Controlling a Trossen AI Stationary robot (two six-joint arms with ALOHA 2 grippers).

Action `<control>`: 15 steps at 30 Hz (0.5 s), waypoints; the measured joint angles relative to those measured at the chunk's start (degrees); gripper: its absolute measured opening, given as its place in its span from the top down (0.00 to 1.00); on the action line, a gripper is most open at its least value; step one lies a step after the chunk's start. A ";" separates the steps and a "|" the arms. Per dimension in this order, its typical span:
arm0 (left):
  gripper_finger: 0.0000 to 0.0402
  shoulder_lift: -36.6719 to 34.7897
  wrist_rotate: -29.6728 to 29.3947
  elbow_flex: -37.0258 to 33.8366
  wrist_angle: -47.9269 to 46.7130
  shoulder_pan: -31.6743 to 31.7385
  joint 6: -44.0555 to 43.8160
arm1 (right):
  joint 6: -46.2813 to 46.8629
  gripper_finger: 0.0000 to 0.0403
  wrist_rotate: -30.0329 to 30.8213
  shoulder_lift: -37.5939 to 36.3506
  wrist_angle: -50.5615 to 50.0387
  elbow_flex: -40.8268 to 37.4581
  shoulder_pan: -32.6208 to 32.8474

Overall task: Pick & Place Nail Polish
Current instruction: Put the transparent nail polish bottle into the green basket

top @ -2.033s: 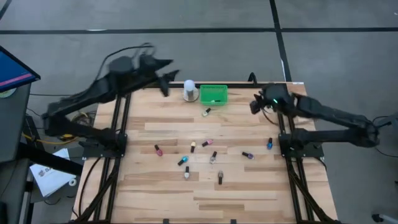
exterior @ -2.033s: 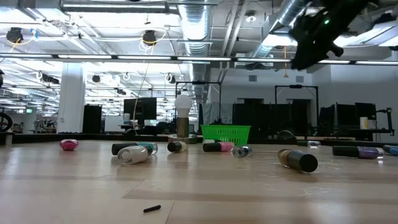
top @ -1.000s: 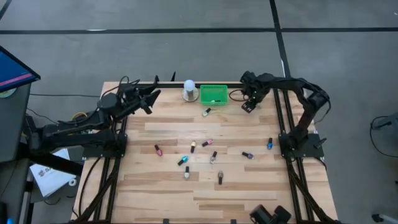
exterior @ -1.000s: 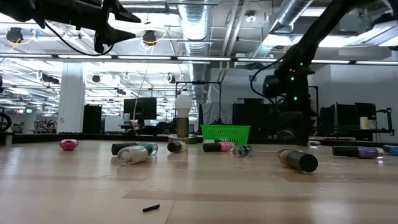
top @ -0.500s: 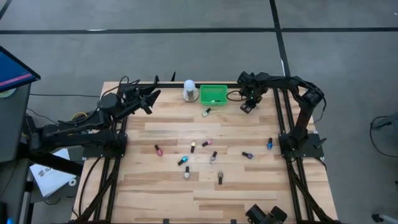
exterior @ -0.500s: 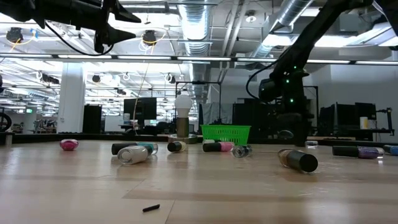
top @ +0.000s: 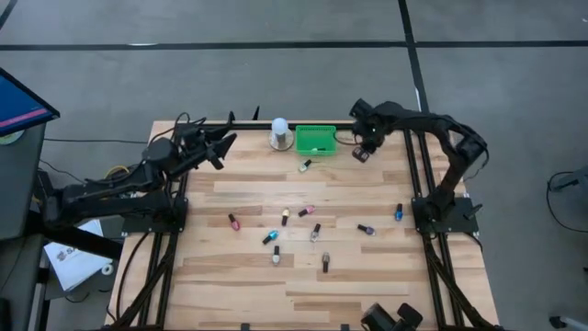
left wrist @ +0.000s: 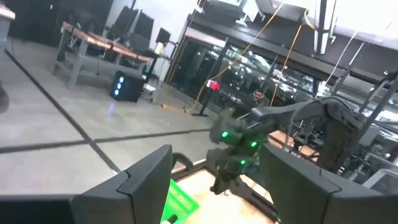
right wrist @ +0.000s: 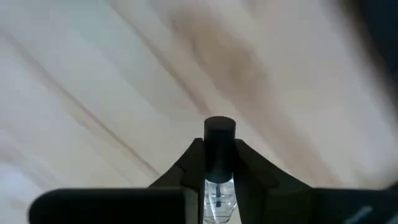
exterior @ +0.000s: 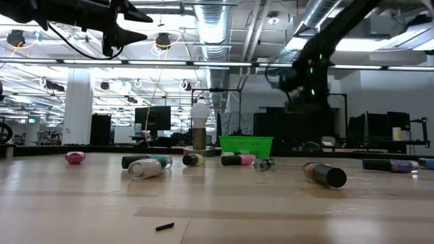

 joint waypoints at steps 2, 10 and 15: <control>0.41 -0.97 0.00 -0.96 0.10 0.00 0.92 | 0.29 0.89 0.03 -1.96 -0.76 2.34 0.54; 0.41 -4.66 -0.09 -6.41 1.95 0.00 -1.76 | 2.56 0.89 -2.22 -3.73 4.93 17.02 5.67; 0.41 -5.56 -0.20 -7.87 2.72 0.00 -2.36 | 2.96 0.89 -4.01 3.43 9.45 23.13 9.74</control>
